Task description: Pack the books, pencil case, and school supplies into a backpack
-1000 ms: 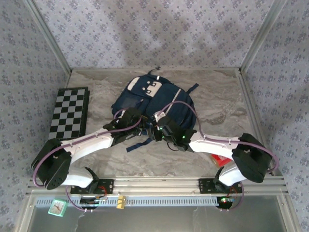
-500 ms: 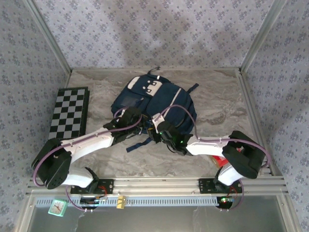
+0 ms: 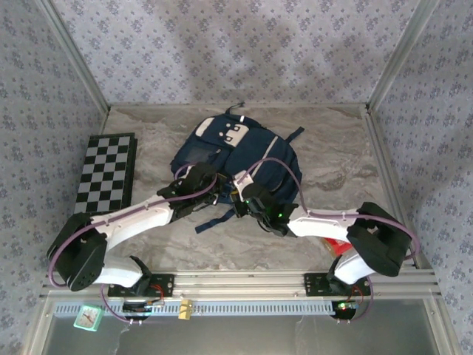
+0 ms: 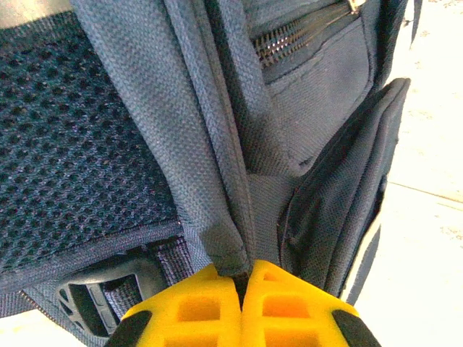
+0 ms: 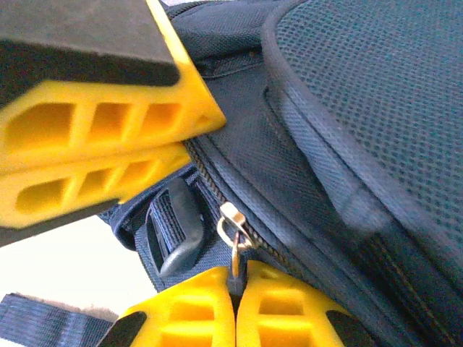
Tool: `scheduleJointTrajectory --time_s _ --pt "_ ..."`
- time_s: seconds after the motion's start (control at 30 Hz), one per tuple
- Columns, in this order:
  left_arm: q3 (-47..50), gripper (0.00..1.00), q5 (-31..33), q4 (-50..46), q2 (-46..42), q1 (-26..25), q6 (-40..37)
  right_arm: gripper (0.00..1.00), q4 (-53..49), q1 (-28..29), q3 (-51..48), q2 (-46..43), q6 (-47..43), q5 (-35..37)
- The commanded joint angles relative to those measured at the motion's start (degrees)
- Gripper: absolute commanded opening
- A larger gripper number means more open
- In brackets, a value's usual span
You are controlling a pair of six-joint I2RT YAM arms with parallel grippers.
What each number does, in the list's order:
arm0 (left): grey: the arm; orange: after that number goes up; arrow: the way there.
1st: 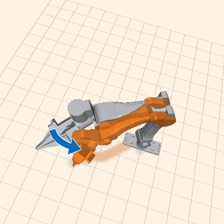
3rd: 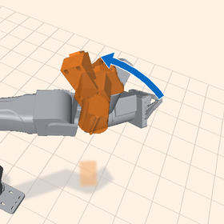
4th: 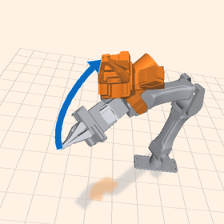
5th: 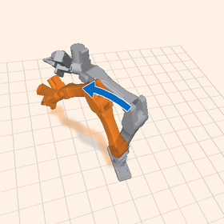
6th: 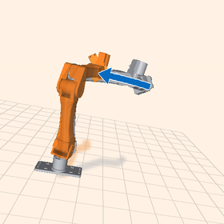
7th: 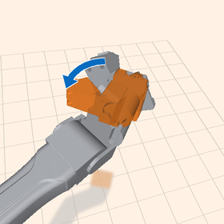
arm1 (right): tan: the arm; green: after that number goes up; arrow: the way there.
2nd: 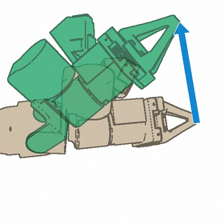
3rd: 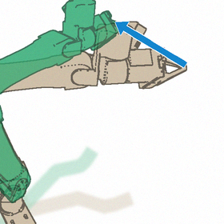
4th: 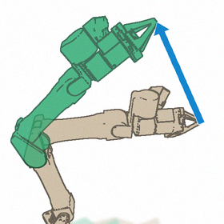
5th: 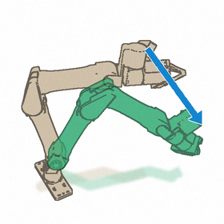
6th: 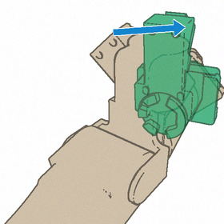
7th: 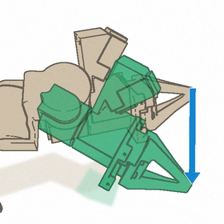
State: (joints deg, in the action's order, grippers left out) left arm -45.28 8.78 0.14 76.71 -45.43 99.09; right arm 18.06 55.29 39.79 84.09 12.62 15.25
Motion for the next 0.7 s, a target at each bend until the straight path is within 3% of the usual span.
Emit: scheduleJointTrajectory --time_s 0.0,0.4,0.67 --pt "-1.18 0.0 1.63 -1.33 -4.13 0.52 -1.93 0.0 -6.41 -0.46 -0.97 -3.55 1.71 3.21" --pt "-1.14 0.0 1.3 -5.31 -6.2 5.46 -5.95 0.0 -24.35 -2.79 -4.31 -14.83 7.17 -2.09" --pt "-3.08 0.0 -6.25 -6.51 -3.83 13.22 -15.09 0.0 -39.83 -10.78 -2.82 -22.98 7.43 -5.91"
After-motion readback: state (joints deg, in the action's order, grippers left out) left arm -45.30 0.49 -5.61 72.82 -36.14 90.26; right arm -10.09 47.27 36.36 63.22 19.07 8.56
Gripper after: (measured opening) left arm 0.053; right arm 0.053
